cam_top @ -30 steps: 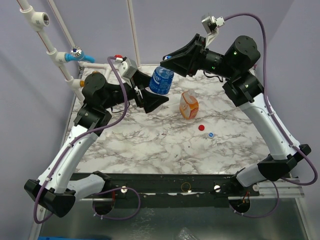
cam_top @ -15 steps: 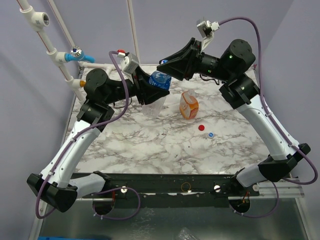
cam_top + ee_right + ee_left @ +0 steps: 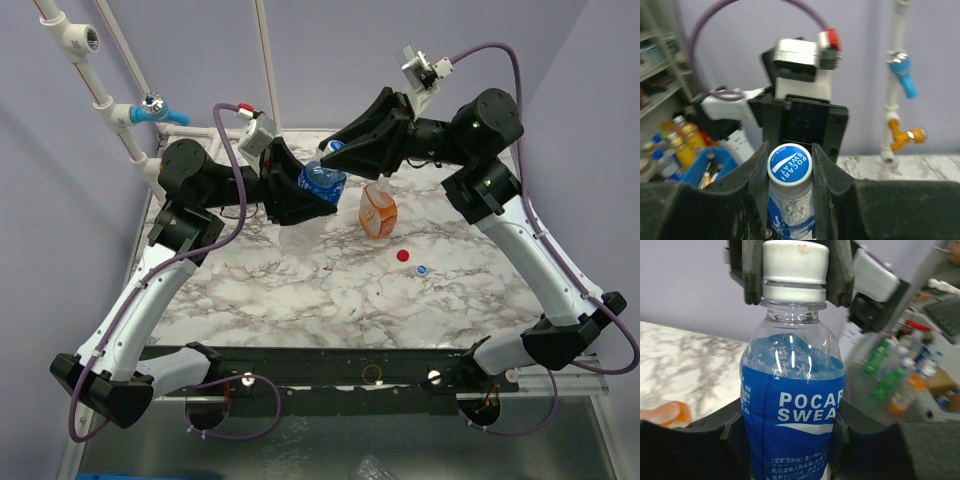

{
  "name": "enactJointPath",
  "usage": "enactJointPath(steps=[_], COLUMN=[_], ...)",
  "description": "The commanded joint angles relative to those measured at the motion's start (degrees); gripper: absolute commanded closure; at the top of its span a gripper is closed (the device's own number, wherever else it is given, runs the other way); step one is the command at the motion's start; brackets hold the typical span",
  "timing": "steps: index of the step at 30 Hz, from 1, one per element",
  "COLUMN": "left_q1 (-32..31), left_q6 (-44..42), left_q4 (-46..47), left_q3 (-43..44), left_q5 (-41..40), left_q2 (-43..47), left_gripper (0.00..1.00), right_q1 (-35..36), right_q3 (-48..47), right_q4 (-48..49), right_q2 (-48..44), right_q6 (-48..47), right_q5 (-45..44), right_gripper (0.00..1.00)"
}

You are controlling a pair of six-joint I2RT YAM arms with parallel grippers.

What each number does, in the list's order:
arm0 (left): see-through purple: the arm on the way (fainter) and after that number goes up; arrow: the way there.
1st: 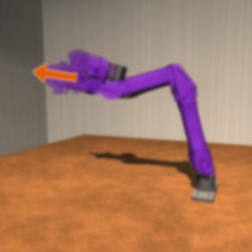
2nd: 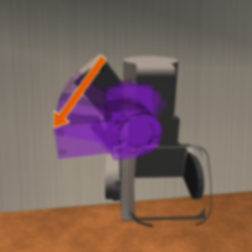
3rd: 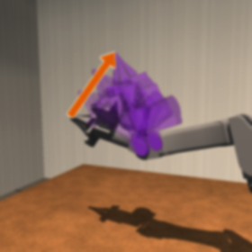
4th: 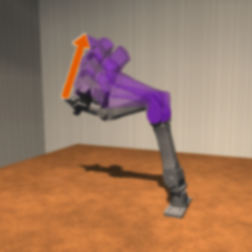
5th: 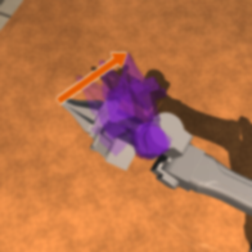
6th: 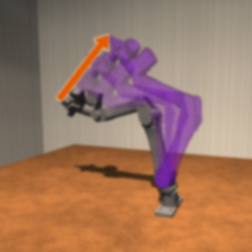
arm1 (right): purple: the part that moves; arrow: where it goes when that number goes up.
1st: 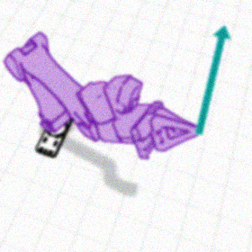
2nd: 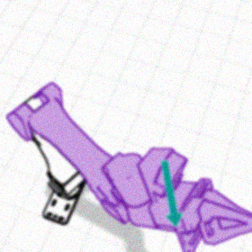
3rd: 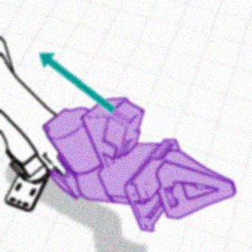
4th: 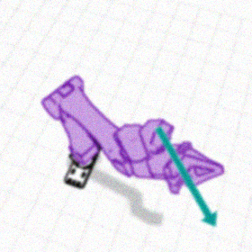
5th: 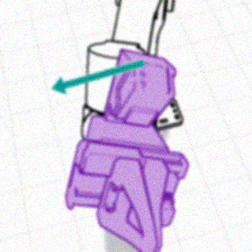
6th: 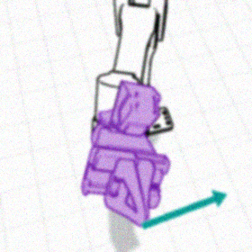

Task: Unscrew the bottle caps
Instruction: Unscrew the bottle cap from the plastic bottle.

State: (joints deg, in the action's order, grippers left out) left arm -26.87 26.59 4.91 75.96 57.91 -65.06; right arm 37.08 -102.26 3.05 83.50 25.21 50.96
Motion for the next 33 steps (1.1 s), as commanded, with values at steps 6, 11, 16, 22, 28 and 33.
enactJointPath(steps=[6,11,16,22,28,33], left_q1=[-1.2,-1.1,-1.0,-1.2,-1.1,-1.2], left_q6=[6.3,-1.5,-9.6,-15.4,-16.8,-16.6], left_q4=[3.2,-0.1,-3.5,-4.0,-3.7,-3.6], left_q3=[4.0,1.8,-1.0,-3.2,-3.0,-2.8], left_q5=[13.6,6.9,-6.0,-17.1,-21.7,-21.7], left_q2=[1.4,2.5,2.8,2.1,1.6,1.9], left_gripper=[0.96,0.99,0.99,1.00,1.00,1.00], right_q1=[-0.2,-0.3,-0.3,7.2,10.5,10.5], right_q3=[5.6,-1.6,-4.7,-15.6,-23.6,-21.0], right_q4=[35.5,-1.0,-11.7,-25.8,-33.5,-32.2], right_q2=[0.2,-2.3,-3.8,2.2,7.5,6.2], right_q6=[23.1,-3.1,-8.5,-12.4,-12.0,-10.8], right_q5=[27.9,3.8,-15.0,-31.7,-43.3,-47.6], right_gripper=[0.99,0.38,0.02,0.00,0.16,0.18])
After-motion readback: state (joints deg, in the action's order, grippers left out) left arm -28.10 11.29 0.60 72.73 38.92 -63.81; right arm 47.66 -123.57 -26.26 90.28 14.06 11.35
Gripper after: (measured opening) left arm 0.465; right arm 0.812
